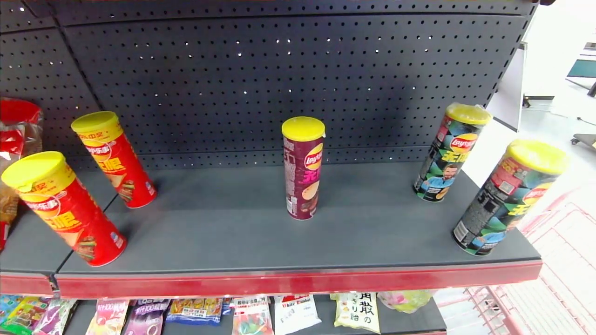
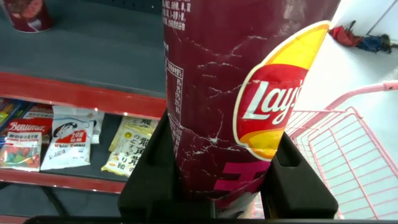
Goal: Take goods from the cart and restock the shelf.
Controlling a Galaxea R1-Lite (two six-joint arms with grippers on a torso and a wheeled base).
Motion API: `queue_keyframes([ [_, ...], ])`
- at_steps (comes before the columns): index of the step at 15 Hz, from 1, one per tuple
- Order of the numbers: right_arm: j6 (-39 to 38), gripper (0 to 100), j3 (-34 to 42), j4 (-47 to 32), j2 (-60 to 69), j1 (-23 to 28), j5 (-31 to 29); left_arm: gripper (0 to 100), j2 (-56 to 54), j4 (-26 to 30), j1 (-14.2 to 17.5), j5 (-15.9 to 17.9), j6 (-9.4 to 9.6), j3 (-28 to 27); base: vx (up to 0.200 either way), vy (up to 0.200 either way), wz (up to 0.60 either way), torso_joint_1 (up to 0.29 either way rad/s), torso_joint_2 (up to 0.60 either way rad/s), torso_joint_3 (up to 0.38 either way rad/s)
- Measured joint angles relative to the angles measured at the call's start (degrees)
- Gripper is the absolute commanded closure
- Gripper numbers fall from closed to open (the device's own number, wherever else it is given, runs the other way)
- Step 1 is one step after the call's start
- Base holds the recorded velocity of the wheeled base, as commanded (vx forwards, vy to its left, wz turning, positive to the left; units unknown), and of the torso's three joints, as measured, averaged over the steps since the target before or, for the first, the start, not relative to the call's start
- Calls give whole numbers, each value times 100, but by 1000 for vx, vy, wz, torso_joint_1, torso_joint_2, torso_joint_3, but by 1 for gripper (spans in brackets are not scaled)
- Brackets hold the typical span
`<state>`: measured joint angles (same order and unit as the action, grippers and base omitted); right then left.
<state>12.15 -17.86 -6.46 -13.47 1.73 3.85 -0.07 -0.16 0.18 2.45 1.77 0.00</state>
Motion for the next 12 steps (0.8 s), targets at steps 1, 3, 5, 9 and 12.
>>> queue_keyframes([
  [1,2,100,0,9,0,2,-2,0,0,0,-2,1,0,0,0,0,0,0,0,0],
  [3,10,100,41,-11,16,2,-2,0,0,9,-5,0,-11,0,0,0,0,0,0,0],
  [5,32,100,78,-7,55,-6,0,0,0,6,-2,1,-106,0,0,0,0,0,0,0],
  [9,71,100,210,-21,256,6,28,0,104,2,-34,135,-95,0,0,0,0,0,0,0],
  [12,21,100,276,-16,419,-16,521,0,137,-33,-62,378,-55,-22,0,0,0,0,0,0],
])
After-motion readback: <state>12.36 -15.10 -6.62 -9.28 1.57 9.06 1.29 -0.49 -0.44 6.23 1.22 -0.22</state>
